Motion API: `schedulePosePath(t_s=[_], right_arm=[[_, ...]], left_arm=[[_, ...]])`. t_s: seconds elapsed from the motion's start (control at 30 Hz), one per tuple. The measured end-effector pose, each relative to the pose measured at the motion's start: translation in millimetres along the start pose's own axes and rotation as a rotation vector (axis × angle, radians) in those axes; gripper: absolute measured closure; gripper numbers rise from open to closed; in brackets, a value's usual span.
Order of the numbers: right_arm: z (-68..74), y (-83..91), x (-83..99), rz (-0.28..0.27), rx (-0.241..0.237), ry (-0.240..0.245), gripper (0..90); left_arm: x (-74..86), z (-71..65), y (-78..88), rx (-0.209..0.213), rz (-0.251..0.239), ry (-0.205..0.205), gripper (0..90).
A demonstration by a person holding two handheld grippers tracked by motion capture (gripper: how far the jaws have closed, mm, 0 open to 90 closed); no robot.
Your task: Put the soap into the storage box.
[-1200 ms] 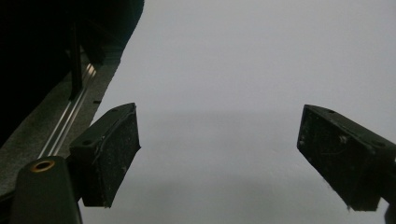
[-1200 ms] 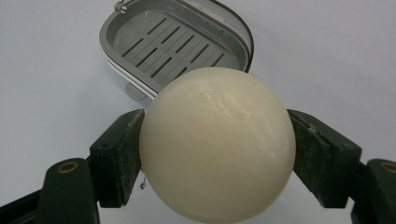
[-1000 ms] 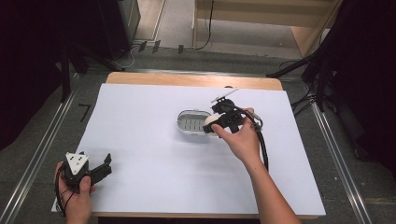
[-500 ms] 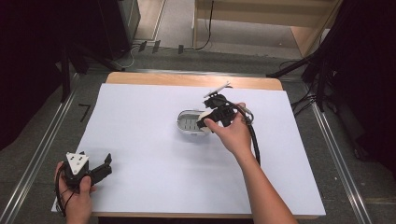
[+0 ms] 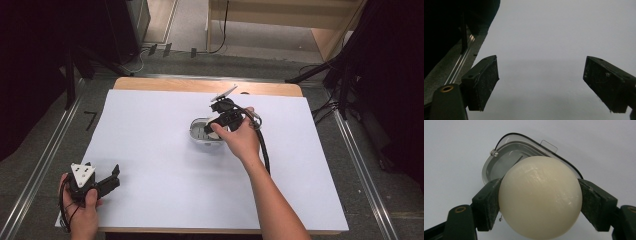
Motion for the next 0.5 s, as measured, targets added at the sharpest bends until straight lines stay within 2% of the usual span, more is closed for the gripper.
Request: schedulePosePath(t_s=[0.5], right_arm=[[3.2,-13.9,-8.3,0.001,-0.012,-0.015,24.6]], left_arm=[[0.1,-0.1,0.2,0.002,-0.002,0.001,14.0]])
Point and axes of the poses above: each handheld gripper's, and its own axes: y roughly backward along the jaws, x roughly out of its underside, z roughly to its left, the point moved 2 cm from there along -y, roughly forward along the jaws, and after that the axes turned 4 degrees about y, right-handed, at the moved point
